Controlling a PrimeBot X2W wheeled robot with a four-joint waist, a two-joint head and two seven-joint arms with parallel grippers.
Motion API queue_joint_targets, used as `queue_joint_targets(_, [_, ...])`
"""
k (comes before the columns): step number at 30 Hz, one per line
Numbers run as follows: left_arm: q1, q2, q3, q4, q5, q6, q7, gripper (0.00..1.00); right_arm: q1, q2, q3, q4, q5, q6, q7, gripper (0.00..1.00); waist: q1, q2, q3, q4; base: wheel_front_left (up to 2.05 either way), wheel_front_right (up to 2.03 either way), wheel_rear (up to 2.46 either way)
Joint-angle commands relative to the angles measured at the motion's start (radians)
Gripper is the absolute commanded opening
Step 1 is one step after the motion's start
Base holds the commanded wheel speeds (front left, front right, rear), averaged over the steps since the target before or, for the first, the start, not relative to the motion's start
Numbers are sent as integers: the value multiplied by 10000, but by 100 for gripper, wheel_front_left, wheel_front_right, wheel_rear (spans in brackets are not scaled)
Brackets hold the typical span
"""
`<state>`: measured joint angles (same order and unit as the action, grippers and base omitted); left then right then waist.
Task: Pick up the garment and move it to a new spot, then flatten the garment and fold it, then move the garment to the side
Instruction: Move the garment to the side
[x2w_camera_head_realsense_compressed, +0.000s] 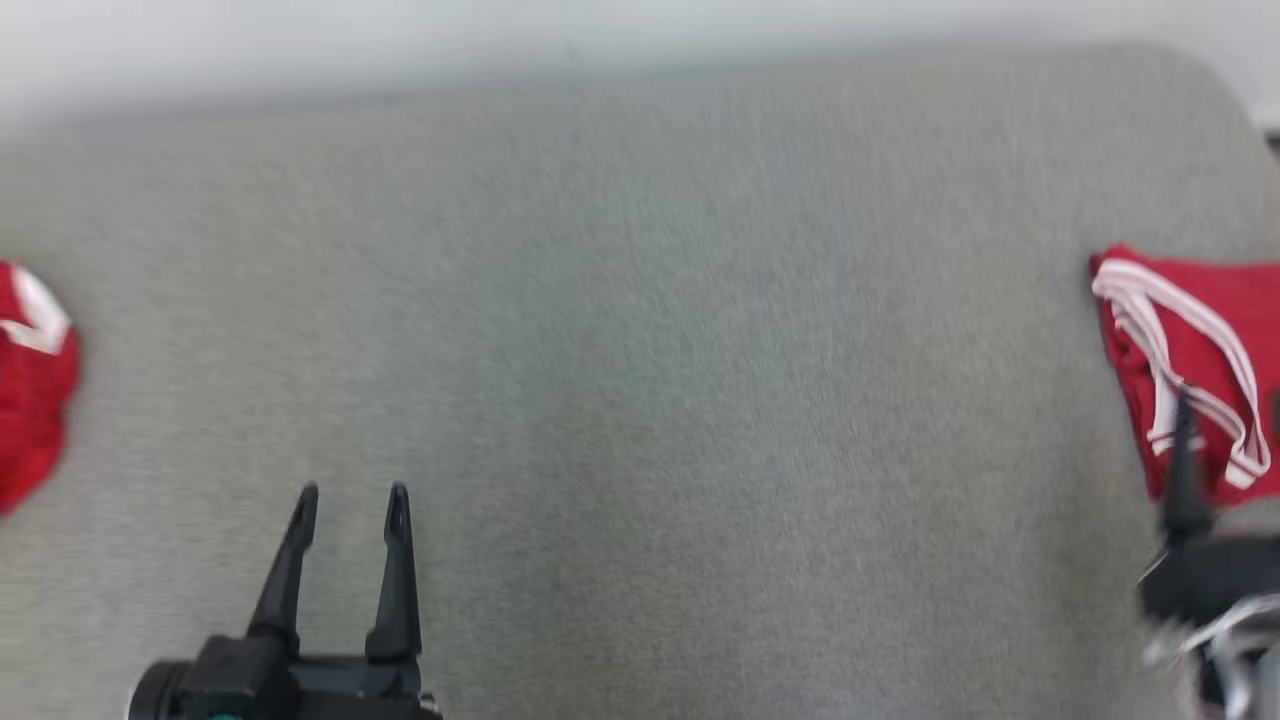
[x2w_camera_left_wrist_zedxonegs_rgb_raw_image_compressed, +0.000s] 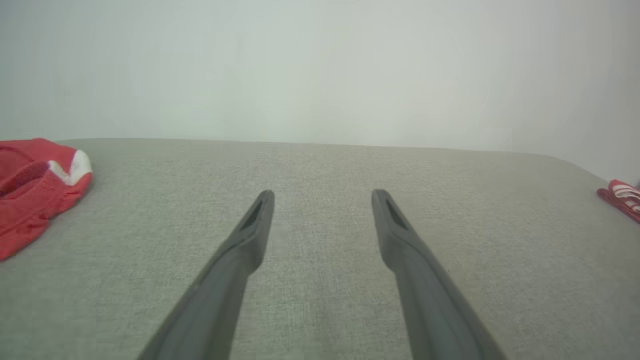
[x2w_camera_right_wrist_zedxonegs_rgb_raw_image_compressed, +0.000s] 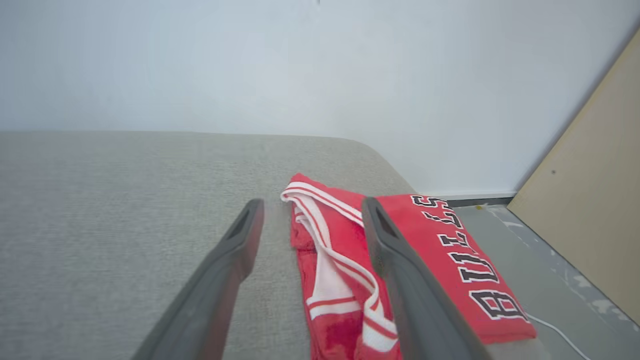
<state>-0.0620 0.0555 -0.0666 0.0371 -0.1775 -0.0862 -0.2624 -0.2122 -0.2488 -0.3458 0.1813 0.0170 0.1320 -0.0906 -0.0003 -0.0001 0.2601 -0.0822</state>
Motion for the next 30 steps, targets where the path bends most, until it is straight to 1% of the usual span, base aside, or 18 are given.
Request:
queue_joint_targets(1, [284,-33,34,157,90,70,-30,100,636,395,245,-479,130,-22,-92,100,3,1,-1541,877,0,0,0])
queue_joint_targets(5, [552,-48,219,539,39,215,-30,100,1760,1202,713,-1241,358,-22,-323,100,3,1,-2004,957,0,0,0])
queue_joint_targets(10, [800,-55,373,1013,-105,426,-30,100,2478,1669,1284,-1536,414,-22,-664,100,3,1,-2374,981,0,0,0])
queue_joint_targets(12, [909,-52,425,1174,-241,504,-30,100,2676,1715,1369,-1374,328,-22,-818,100,3,1,-2520,970,0,0,0])
queue_joint_targets(18, [1124,-52,630,1571,-473,547,-30,100,2851,1808,1628,-802,110,-22,-1149,100,3,1,-2763,913,0,0,0])
queue_joint_targets(30, [1385,-55,783,2000,-445,403,-30,100,2771,1897,1940,-330,-66,-22,-1312,100,3,1,-2975,678,0,0,0])
